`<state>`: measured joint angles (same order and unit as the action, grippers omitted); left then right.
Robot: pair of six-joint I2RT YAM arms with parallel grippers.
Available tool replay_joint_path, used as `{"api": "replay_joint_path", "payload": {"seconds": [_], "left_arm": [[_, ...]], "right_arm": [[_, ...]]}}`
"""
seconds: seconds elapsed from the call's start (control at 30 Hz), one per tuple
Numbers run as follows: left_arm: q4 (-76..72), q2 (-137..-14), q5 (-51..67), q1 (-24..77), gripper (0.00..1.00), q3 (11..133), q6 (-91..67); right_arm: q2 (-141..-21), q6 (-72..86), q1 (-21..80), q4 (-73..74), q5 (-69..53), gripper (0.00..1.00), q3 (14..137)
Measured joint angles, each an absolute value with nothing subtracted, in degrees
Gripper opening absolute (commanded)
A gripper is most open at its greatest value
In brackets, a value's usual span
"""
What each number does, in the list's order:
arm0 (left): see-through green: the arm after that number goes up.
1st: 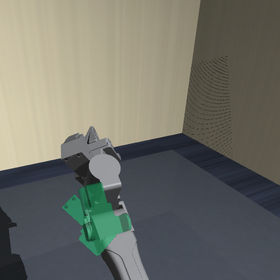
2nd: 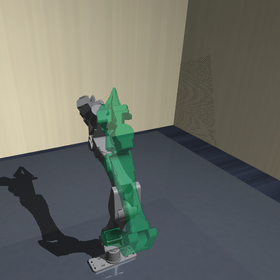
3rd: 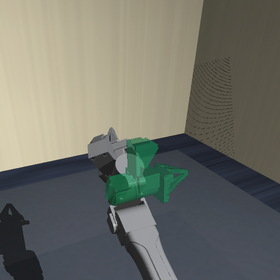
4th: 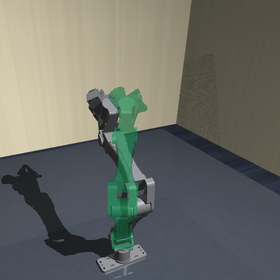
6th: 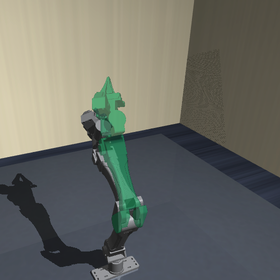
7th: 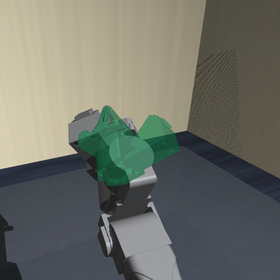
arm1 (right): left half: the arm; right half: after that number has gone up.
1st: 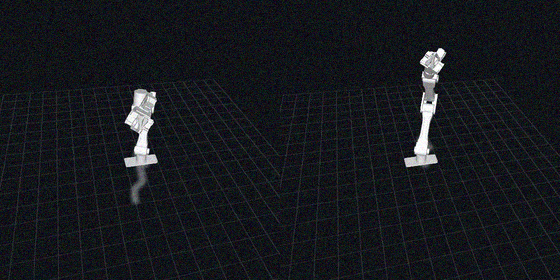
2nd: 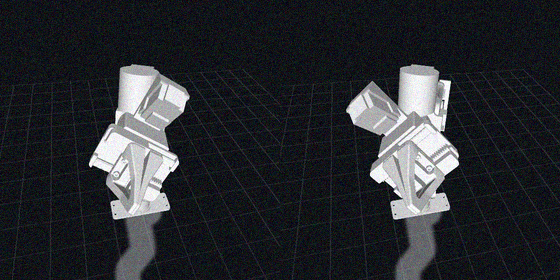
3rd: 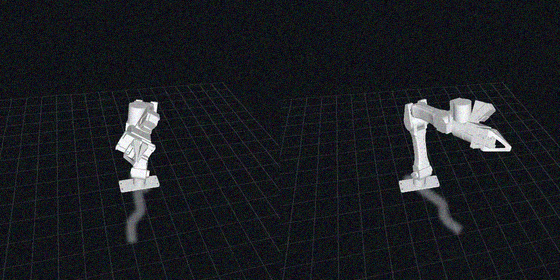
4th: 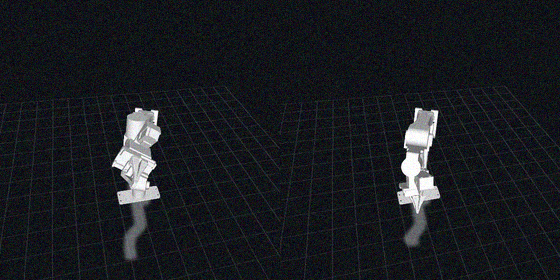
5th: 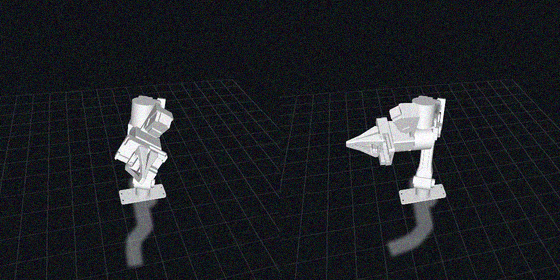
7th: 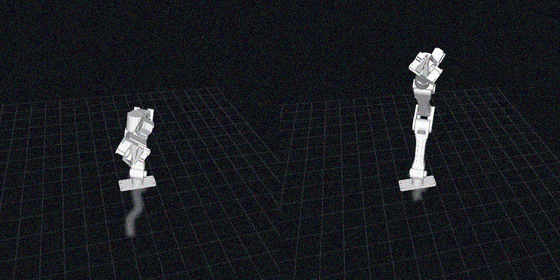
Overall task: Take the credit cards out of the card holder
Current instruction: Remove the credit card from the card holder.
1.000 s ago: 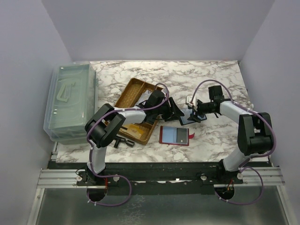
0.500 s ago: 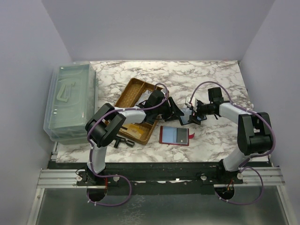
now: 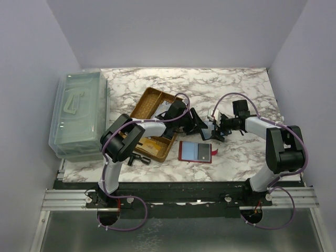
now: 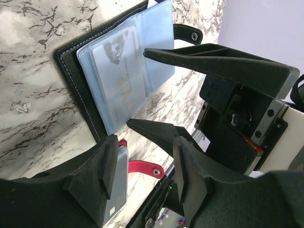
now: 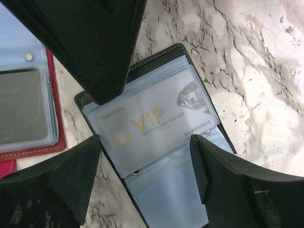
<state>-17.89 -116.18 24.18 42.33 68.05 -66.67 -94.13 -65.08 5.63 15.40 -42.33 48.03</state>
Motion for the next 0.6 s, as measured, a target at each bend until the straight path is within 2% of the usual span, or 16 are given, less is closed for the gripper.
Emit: {"api": "replay_joint_path", "payload": {"seconds": [0.6], "left_arm": [[-13.41, -120.11, 22.15, 42.39, 0.56, 74.48, -66.76]], "right_arm": [[-95.02, -54.87, 5.63, 14.09, -42.26, 0.57, 48.03]]}}
